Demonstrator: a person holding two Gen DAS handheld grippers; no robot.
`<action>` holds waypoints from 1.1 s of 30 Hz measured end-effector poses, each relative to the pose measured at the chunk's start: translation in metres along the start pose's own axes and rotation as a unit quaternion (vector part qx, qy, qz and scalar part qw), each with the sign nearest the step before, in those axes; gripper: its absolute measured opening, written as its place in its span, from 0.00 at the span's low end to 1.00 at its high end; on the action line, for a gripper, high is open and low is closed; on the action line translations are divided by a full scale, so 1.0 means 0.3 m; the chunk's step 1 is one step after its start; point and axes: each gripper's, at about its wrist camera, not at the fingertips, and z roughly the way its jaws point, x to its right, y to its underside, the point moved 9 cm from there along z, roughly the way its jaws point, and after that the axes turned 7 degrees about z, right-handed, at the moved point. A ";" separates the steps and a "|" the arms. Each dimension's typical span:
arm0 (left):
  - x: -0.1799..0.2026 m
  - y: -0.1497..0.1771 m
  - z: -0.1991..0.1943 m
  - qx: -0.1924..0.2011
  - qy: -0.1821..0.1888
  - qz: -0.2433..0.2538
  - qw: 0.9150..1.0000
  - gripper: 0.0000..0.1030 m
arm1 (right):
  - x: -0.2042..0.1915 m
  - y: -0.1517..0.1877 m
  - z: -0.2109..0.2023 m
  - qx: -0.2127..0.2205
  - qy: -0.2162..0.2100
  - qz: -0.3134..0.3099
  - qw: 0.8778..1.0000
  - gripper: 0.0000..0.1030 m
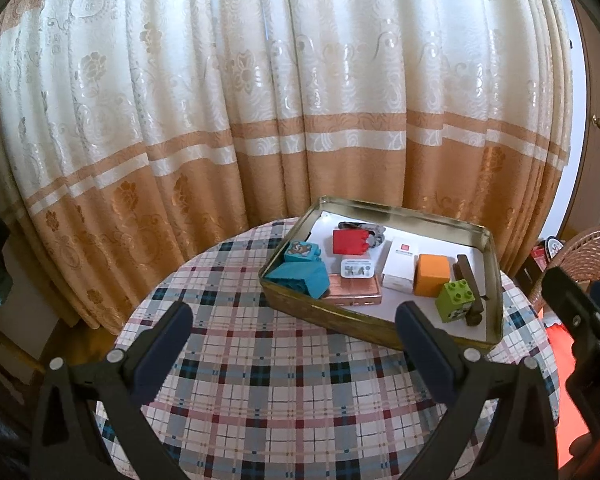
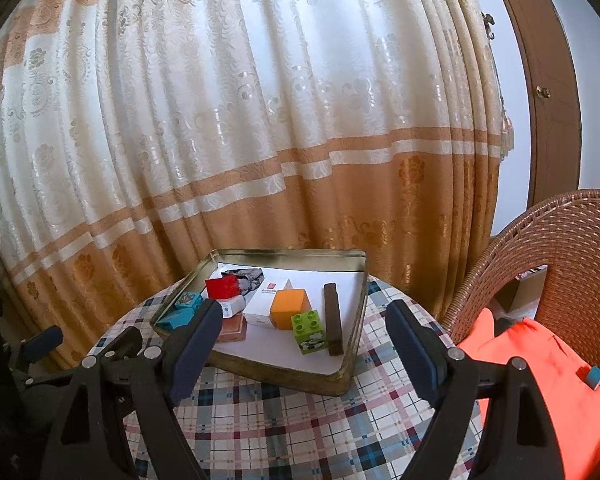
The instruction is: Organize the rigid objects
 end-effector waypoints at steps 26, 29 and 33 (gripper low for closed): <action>0.020 -0.023 0.036 -0.001 -0.021 0.017 1.000 1.00 | 0.037 0.010 0.038 -0.010 0.005 0.010 1.000 0.83; 0.020 -0.038 0.025 0.013 -0.031 0.020 0.999 1.00 | 0.038 0.011 0.039 -0.012 0.004 0.010 1.000 0.83; 0.025 -0.054 0.003 0.032 -0.030 0.022 0.999 1.00 | 0.041 0.013 0.035 -0.014 0.003 0.010 1.000 0.83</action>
